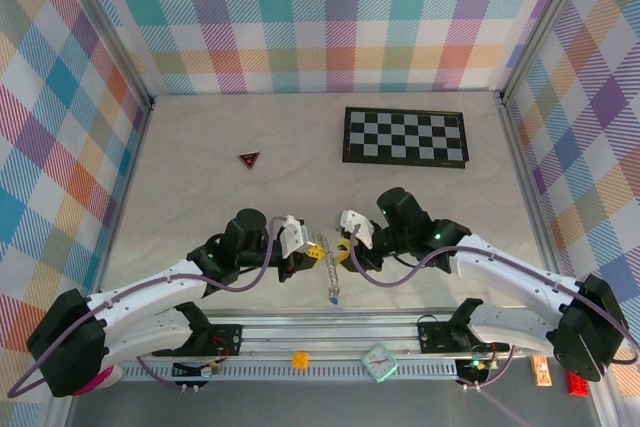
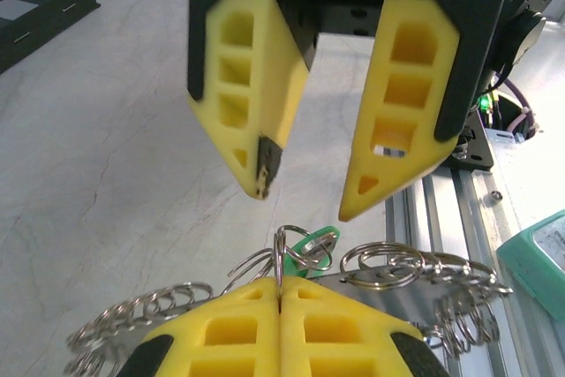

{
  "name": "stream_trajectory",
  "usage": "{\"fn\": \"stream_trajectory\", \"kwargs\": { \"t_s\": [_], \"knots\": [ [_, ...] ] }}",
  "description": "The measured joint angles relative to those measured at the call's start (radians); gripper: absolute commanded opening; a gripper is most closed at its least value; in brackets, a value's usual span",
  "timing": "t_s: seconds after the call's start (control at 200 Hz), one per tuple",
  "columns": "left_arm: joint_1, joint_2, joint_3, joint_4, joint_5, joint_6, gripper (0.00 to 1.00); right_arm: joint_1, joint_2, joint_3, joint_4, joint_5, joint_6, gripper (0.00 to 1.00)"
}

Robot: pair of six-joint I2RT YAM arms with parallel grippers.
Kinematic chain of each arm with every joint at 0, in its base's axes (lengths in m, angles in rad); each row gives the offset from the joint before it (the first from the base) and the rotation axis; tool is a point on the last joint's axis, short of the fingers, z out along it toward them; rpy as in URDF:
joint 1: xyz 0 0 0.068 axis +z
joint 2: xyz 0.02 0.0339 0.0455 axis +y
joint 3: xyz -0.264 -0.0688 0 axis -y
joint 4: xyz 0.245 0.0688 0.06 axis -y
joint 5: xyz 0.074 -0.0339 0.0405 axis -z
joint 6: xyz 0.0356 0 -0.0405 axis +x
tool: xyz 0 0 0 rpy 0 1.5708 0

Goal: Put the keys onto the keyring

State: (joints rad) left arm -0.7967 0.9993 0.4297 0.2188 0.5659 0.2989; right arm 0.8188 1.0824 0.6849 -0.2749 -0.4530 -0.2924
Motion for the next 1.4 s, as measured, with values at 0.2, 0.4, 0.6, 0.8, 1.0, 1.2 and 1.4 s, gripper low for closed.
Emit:
{"fn": "stream_trajectory", "kwargs": {
  "t_s": [0.2, 0.4, 0.6, 0.8, 1.0, 1.2, 1.4],
  "knots": [
    [0.0, 0.0, -0.011, 0.025, -0.005, -0.026, 0.0, 0.0, 0.013, -0.023, 0.048, -0.024, 0.054, 0.34],
    [0.0, 0.004, -0.016, 0.056, -0.006, -0.048, 0.0, 0.0, 0.05, -0.023, 0.094, -0.031, 0.077, 0.26],
    [0.0, 0.008, -0.016, 0.071, -0.01, -0.052, 0.0, 0.0, 0.05, -0.023, 0.1, -0.03, 0.074, 0.08],
    [0.0, 0.007, -0.027, 0.082, -0.014, -0.055, 0.0, 0.002, 0.049, -0.023, 0.08, -0.021, 0.065, 0.01],
    [0.0, 0.007, -0.043, 0.111, -0.007, -0.056, 0.0, 0.002, 0.116, 0.001, 0.045, -0.04, 0.048, 0.0],
    [0.0, 0.007, -0.049, 0.132, -0.006, -0.056, 0.0, 0.002, 0.121, 0.011, 0.034, -0.052, 0.045, 0.17],
    [0.0, 0.007, -0.05, 0.148, -0.006, -0.056, 0.0, 0.002, -0.007, -0.018, 0.032, 0.024, 0.045, 0.32]
  ]
}}
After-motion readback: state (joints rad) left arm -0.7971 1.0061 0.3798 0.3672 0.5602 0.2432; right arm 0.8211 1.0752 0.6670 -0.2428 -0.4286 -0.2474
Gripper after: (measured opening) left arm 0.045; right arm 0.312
